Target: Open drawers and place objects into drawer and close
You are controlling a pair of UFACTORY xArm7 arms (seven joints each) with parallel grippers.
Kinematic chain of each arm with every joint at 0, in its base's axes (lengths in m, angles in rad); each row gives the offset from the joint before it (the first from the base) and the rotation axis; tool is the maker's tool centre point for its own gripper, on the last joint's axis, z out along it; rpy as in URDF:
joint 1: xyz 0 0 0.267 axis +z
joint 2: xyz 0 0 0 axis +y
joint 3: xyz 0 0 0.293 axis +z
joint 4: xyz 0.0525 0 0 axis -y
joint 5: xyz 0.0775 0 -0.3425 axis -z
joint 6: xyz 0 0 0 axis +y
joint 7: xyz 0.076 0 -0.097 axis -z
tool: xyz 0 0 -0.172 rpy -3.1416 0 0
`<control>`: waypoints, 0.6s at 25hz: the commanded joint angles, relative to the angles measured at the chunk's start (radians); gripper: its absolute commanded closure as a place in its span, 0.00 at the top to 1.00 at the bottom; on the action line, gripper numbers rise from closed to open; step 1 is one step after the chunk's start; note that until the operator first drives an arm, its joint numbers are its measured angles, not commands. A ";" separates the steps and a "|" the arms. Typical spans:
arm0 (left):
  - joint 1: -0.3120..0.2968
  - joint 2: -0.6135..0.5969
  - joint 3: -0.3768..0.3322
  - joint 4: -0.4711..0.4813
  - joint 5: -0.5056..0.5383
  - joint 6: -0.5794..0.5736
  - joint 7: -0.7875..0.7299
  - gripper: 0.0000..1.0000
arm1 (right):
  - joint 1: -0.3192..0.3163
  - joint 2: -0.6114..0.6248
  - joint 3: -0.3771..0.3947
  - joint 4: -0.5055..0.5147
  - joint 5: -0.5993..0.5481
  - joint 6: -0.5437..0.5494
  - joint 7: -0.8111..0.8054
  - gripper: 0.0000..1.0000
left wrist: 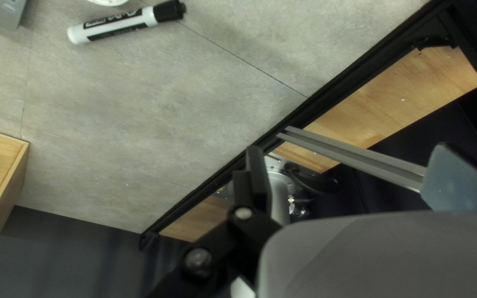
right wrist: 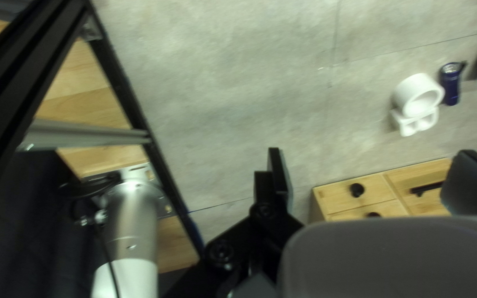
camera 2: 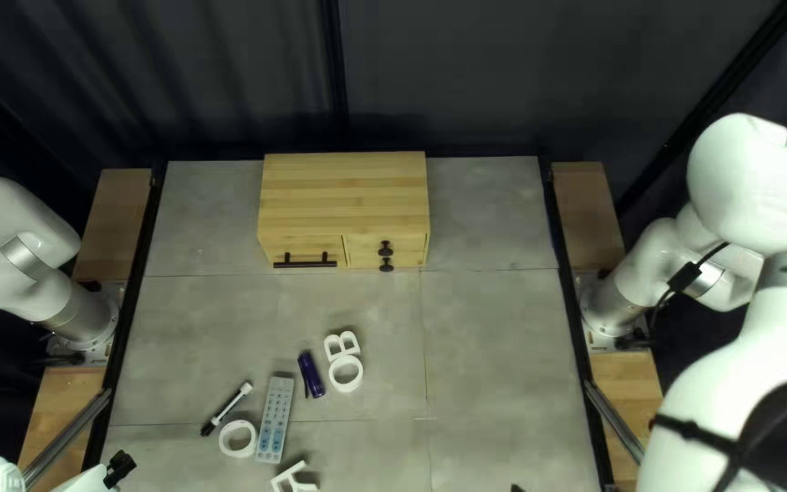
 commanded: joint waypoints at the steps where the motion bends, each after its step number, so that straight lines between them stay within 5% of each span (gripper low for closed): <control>1: 0.000 0.000 0.000 0.000 0.000 0.000 0.000 1.00 | -0.029 0.045 -0.026 -0.035 -0.056 -0.082 -0.048 1.00; 15: 0.000 0.000 0.000 0.000 0.000 0.000 0.000 1.00 | -0.163 0.066 -0.114 -0.212 -0.117 -0.267 -0.282 1.00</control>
